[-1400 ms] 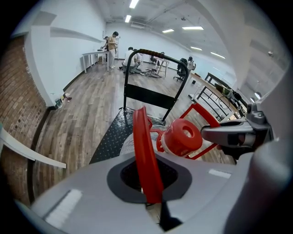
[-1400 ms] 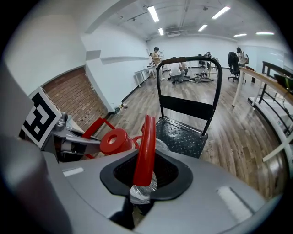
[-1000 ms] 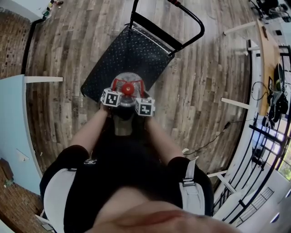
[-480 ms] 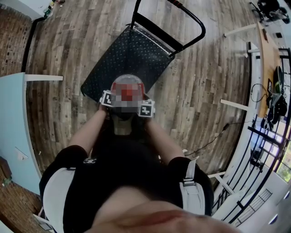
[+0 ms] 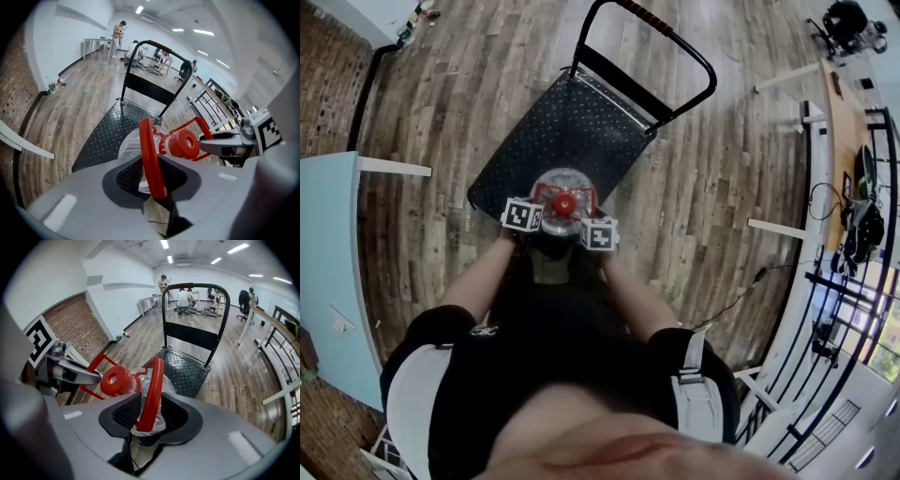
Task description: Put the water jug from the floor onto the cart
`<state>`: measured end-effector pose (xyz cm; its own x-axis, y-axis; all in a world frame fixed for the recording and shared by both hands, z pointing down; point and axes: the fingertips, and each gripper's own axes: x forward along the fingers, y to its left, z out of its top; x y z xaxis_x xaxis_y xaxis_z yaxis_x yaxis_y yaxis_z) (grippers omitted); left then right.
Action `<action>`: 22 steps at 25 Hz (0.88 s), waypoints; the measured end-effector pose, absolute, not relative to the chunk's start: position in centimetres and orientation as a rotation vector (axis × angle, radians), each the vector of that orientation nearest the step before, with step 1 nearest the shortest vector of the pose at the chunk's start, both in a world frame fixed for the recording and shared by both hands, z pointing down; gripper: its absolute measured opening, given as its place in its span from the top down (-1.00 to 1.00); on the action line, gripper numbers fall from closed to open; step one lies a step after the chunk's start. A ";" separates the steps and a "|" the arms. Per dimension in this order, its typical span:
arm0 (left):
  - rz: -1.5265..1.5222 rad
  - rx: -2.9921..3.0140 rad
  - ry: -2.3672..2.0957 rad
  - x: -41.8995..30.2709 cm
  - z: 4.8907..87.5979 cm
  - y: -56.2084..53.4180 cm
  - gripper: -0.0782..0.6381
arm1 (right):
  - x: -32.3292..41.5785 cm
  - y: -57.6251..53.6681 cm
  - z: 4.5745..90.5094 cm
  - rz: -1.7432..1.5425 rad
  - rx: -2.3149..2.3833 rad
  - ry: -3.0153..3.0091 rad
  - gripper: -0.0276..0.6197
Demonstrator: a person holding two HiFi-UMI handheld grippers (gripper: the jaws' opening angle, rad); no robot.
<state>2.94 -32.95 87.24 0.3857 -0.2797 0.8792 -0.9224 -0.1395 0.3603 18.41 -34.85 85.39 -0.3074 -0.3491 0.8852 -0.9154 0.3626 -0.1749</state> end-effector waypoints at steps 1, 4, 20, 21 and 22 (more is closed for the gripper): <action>0.806 1.653 -1.079 2.8 86.8 -33.1 0.52 | 18.4 -34.9 85.1 0.909 1.104 -1.853 0.44; 0.797 1.673 -1.069 2.6 85.1 -33.2 0.51 | 18.7 -35.5 82.9 0.895 1.139 -1.893 0.38; 0.682 1.916 -1.305 0.7 70.8 -38.2 0.78 | 16.4 -40.5 67.5 0.846 1.328 -2.203 0.87; 0.685 1.935 -1.342 0.4 69.6 -38.6 0.78 | 16.1 -40.9 66.5 0.854 1.335 -2.232 0.87; 0.688 1.949 -1.385 0.0 68.4 -38.9 0.78 | 15.8 -41.2 65.6 0.859 1.342 -2.260 0.87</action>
